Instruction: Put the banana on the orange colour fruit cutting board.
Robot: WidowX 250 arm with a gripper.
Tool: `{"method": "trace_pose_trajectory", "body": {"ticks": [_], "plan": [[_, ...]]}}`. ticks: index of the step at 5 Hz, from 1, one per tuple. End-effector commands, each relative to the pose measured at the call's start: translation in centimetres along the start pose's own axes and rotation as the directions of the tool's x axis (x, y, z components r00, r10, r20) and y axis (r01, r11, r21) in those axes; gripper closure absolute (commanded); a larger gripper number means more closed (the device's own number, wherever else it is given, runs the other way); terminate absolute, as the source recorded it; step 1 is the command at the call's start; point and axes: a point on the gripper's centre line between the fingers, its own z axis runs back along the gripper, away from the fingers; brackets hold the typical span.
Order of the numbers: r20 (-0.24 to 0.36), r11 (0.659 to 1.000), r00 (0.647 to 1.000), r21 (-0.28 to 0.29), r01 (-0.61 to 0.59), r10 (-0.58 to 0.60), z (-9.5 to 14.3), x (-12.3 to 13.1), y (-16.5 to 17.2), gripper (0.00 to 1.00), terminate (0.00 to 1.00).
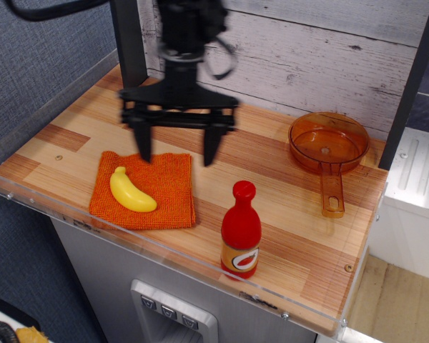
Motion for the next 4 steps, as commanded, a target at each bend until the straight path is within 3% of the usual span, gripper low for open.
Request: {"method": "trace_pose_trajectory", "body": {"ticks": [1, 2, 3, 4], "plan": [[0.131, 0.980, 0.973, -0.036, 0.194, -0.188, 3.8, -2.0, -3.1, 0.00, 0.00], [0.140, 0.941, 0.931, 0.040, 0.336, -0.338, 4.6, -2.8, -4.4, 0.00, 0.00], [0.140, 0.941, 0.931, 0.040, 0.336, -0.338, 4.6, -2.8, -4.4, 0.00, 0.00], [0.140, 0.941, 0.931, 0.040, 0.336, -0.338, 4.6, -2.8, -4.4, 0.00, 1.00]]}}
